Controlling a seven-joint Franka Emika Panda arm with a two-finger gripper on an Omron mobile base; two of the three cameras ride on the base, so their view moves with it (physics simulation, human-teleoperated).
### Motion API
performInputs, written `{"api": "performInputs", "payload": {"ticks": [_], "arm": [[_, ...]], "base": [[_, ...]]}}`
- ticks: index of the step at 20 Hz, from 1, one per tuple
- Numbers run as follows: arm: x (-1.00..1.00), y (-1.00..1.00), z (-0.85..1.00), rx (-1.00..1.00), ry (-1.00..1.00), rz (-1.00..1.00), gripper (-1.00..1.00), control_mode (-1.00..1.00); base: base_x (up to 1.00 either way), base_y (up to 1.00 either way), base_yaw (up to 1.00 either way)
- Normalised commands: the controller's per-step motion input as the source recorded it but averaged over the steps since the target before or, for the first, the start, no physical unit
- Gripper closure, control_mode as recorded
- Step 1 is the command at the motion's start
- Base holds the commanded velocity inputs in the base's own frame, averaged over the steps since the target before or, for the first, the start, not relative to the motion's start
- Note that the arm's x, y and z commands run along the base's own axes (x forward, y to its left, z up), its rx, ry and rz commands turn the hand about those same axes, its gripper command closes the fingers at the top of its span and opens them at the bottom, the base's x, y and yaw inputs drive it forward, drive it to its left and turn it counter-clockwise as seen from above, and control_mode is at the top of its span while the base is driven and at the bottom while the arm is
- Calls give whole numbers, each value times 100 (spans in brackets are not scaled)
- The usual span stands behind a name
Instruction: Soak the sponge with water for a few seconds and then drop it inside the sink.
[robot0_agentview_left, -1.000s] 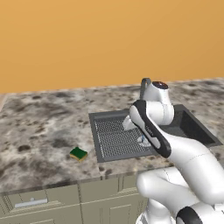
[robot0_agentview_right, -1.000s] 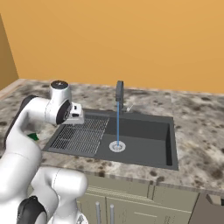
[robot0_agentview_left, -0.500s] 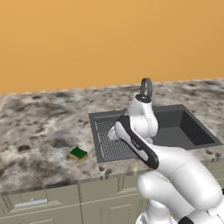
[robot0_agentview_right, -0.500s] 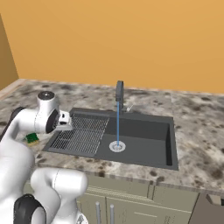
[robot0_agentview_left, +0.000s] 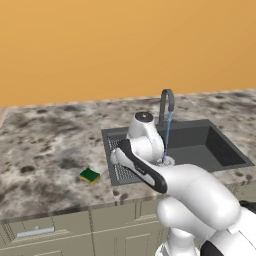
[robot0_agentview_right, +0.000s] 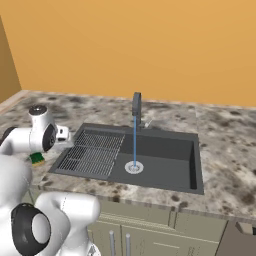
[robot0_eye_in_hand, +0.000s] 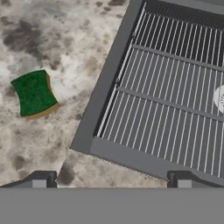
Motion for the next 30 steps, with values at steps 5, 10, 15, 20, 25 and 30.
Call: {"api": "performInputs", "payload": {"ticks": [5,10,15,20,25,30], "arm": [[17,36,-5,-5,1,0,-100,-100],[10,32,0,0,3,0,-100,-100],[8,27,-8,0,3,0,-100,-100],[12,28,-37,3,0,0,-100,-100],[4,31,-32,4,0,0,-100,-100],[0,24,-3,2,-1,0,-100,-100]], "base": [[0,0,0],[0,0,0],[0,0,0],[0,0,0],[0,0,0],[0,0,0]]}}
